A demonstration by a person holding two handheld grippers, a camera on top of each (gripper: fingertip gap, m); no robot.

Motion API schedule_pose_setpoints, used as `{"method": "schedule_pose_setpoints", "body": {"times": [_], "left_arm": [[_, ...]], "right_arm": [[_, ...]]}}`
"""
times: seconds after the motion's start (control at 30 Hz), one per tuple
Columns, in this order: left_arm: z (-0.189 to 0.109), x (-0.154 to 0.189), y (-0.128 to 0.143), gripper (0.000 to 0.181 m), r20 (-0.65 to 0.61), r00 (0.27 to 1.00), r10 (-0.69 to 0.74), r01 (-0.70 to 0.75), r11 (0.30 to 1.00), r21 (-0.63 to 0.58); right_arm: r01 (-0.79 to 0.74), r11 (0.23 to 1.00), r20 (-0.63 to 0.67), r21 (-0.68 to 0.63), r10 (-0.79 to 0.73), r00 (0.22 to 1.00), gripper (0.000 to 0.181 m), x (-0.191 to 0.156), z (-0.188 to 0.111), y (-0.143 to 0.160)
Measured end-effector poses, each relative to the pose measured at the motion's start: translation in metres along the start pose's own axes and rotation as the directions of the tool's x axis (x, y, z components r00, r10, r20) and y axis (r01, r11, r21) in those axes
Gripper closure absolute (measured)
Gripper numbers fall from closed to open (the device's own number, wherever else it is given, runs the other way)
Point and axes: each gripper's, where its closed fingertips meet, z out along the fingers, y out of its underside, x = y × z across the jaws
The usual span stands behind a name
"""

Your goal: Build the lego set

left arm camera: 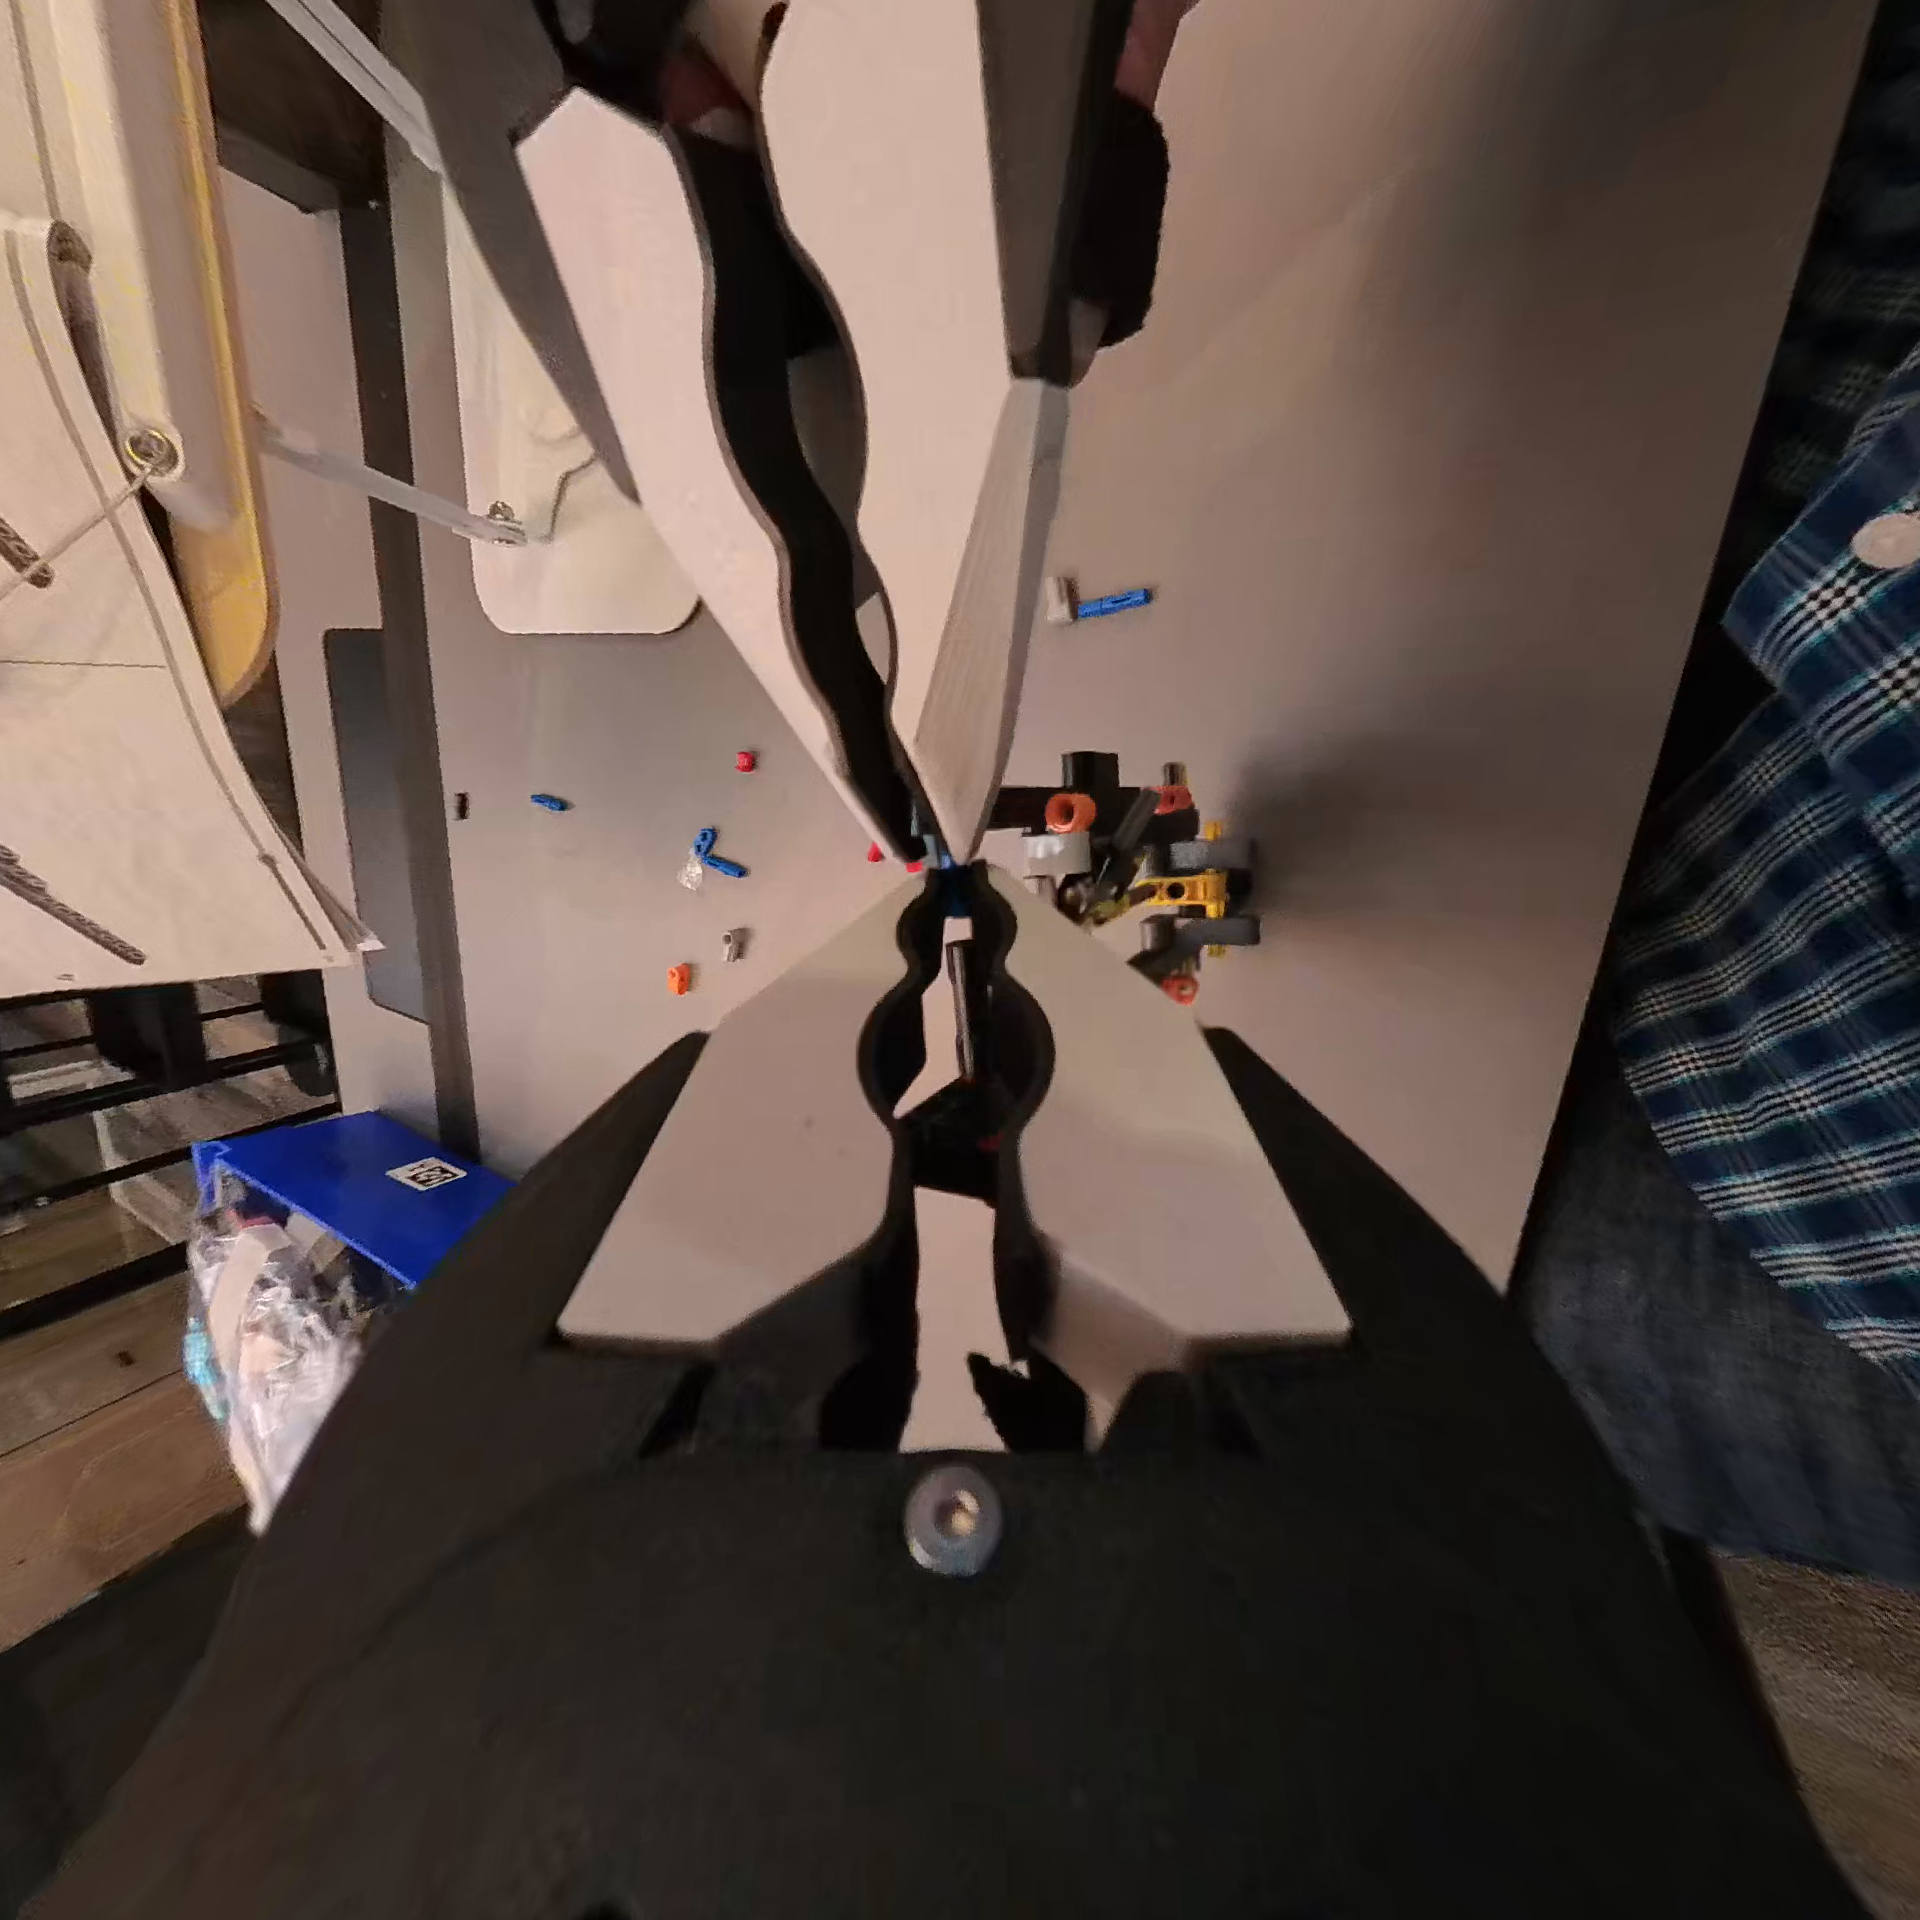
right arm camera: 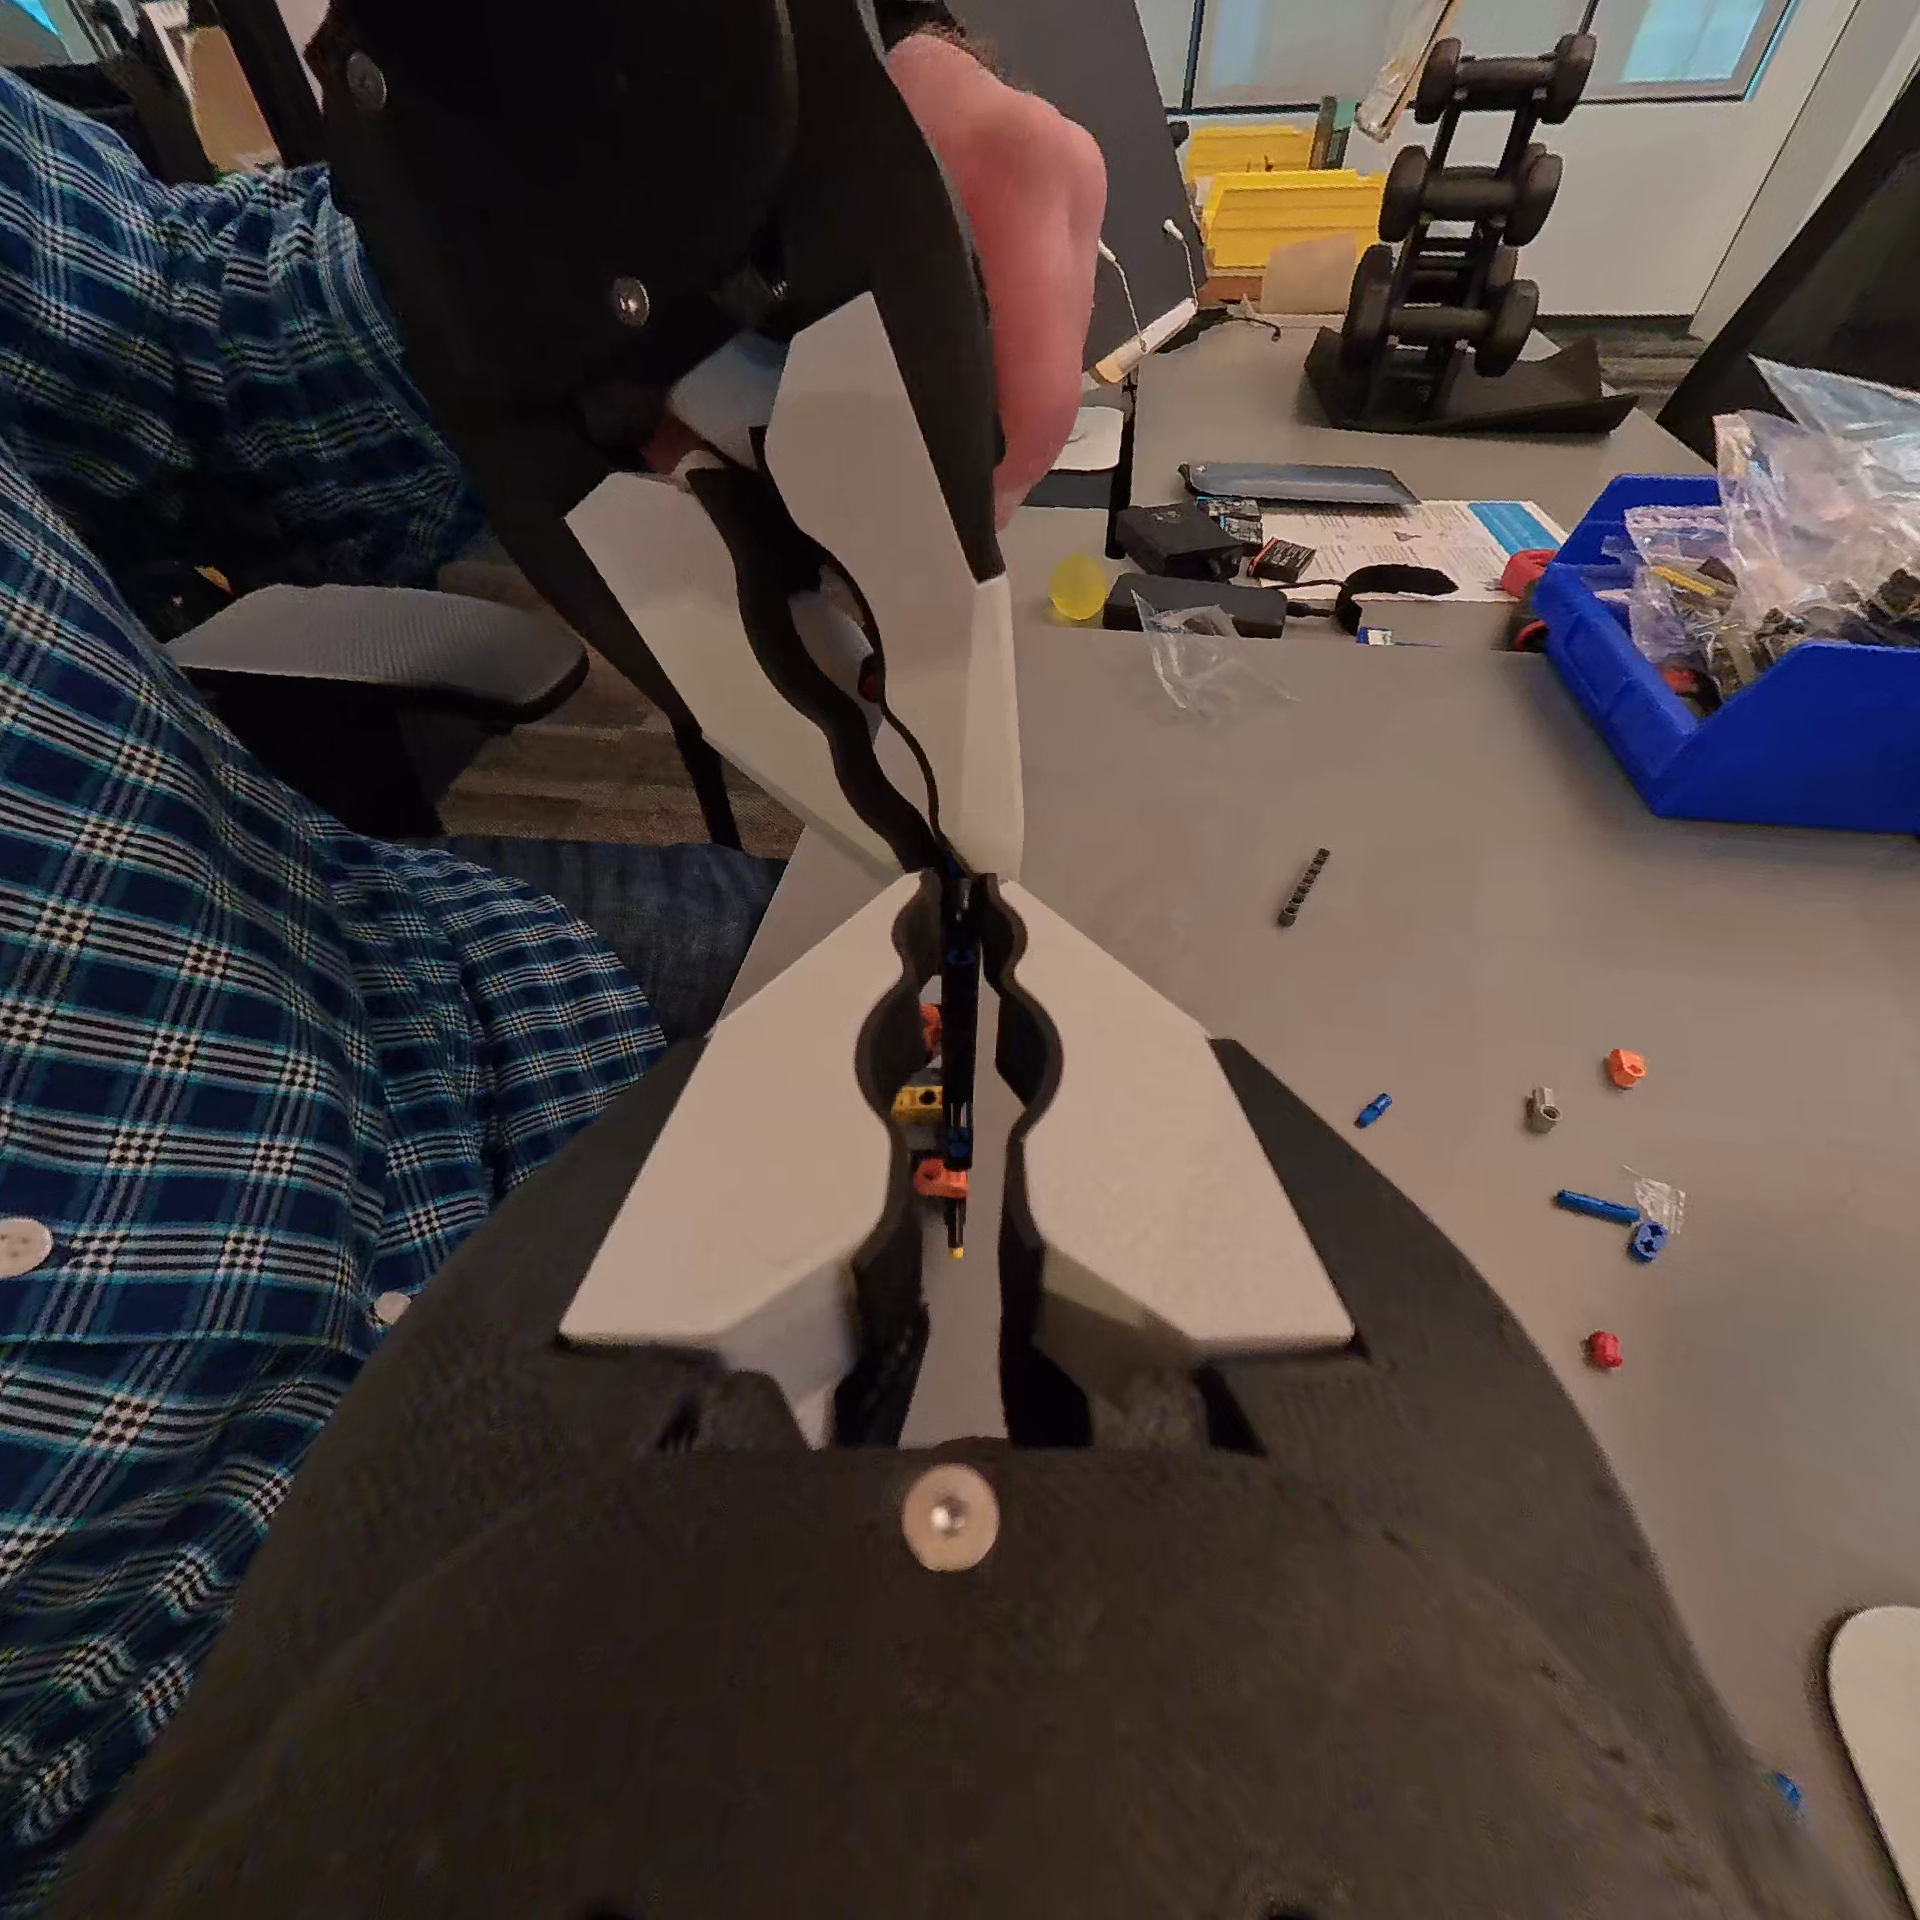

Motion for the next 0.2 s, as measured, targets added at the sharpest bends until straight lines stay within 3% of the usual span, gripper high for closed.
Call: {"method": "schedule_pose_setpoints", "body": {"times": [0.03, 0.2], "left_arm": [[-0.0003, 0.0, 0.0004, 0.18, 0.008, 1.0, 0.022, -0.022, 1.0, -0.014], [0.0024, -0.004, 0.0044, 0.18, 0.039, 0.996, 0.08, -0.077, 0.995, -0.066]], "right_arm": [[0.007, 1.0, -0.005, -0.005, -0.007, 1.0, 0.176, -0.0002, 0.0, -0.0005], [0.018, 0.999, -0.032, -0.032, -0.019, 0.999, 0.176, 0.0039, 0.0015, 0.0025]]}}
